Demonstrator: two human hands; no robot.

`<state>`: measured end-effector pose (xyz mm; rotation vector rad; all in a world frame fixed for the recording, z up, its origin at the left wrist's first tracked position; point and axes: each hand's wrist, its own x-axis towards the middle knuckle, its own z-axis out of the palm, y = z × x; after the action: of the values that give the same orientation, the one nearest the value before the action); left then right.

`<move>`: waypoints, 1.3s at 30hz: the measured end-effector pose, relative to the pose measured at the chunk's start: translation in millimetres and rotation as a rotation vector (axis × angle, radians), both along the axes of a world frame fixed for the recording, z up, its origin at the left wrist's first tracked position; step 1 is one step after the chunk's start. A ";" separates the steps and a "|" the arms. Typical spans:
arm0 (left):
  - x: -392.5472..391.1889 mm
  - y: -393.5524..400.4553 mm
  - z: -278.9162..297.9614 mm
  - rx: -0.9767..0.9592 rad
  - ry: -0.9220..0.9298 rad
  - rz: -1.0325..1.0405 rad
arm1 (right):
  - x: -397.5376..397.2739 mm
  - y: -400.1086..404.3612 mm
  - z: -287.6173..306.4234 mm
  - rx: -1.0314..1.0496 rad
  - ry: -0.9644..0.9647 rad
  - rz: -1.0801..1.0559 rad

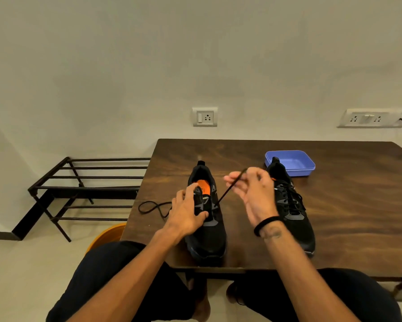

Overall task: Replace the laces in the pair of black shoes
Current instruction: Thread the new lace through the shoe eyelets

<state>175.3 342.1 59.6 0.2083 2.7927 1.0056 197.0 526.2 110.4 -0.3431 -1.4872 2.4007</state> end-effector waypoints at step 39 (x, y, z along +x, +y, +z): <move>-44.3 -41.9 14.8 -0.170 -0.067 -0.401 | 6.8 0.5 -31.3 1.703 -0.425 0.323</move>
<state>131.0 300.2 74.4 0.6652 2.6054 0.6641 203.8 526.7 79.2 -0.1500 -3.1710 0.4442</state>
